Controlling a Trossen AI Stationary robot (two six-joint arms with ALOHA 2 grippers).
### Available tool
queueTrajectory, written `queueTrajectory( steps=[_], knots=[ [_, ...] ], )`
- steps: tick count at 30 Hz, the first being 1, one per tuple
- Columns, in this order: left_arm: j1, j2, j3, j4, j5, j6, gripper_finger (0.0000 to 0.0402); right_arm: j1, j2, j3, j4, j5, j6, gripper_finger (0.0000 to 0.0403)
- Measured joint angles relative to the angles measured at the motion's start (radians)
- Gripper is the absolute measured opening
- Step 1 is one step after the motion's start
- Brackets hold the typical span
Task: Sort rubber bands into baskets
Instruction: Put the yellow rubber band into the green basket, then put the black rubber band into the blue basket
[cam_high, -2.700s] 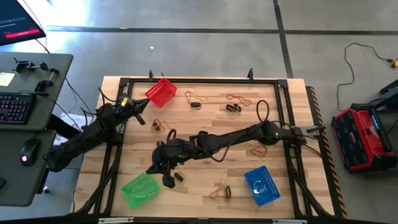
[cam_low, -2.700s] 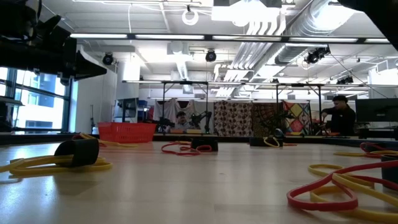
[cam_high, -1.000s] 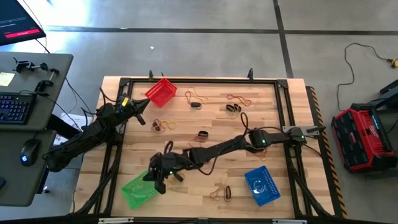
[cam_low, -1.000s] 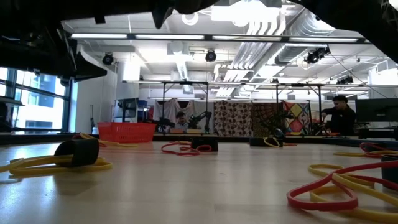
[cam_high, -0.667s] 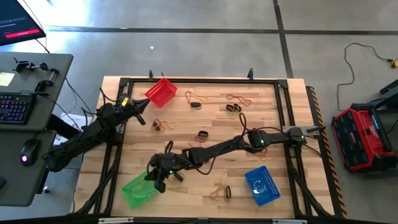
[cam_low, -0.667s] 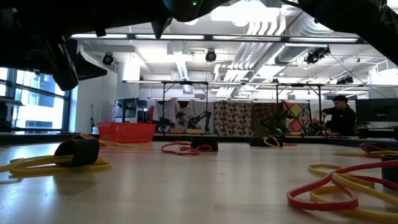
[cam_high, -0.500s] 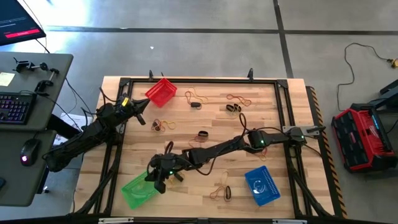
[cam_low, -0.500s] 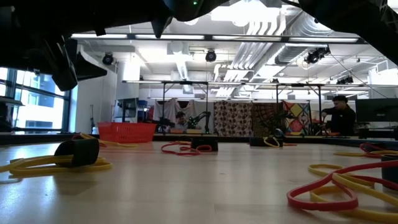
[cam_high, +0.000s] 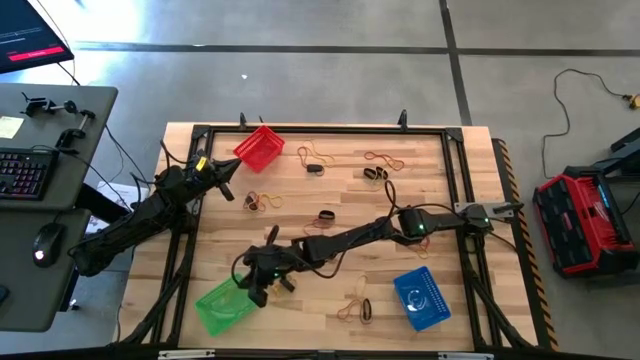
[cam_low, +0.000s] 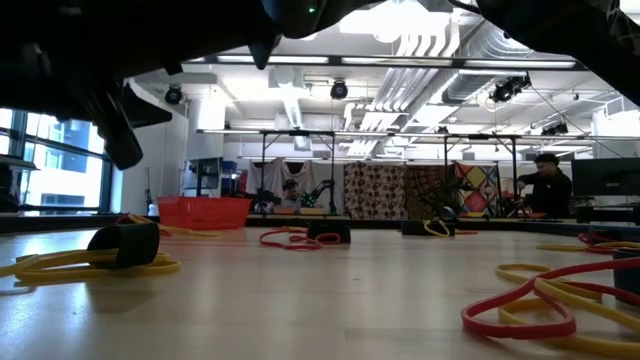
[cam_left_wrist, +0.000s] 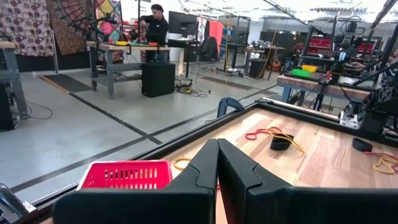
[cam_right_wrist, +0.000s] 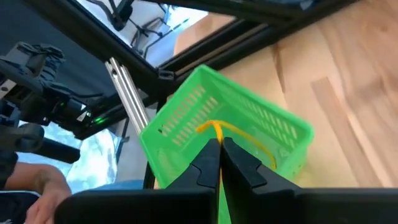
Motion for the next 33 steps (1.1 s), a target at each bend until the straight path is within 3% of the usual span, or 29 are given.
queueTrajectory(
  steps=[6,15,27,33],
  knots=[
    [0.0,0.0,0.0,0.0,0.0,0.0,0.0001,0.0,0.0,0.0,-0.085,-0.008,0.027,0.0001],
    [0.0,0.0,0.0,0.0,0.0,0.0,0.0001,0.0,0.0,0.0,-0.076,-0.007,0.008,0.0003],
    [0.0,0.0,0.0,0.0,0.0,0.0,0.0001,0.0,0.0,0.0,-0.075,0.026,-0.012,0.0104],
    [0.0,0.0,0.0,0.0,0.0,0.0,0.0001,-0.004,0.0,0.0,-0.075,0.026,-0.054,0.0107]
  ],
)
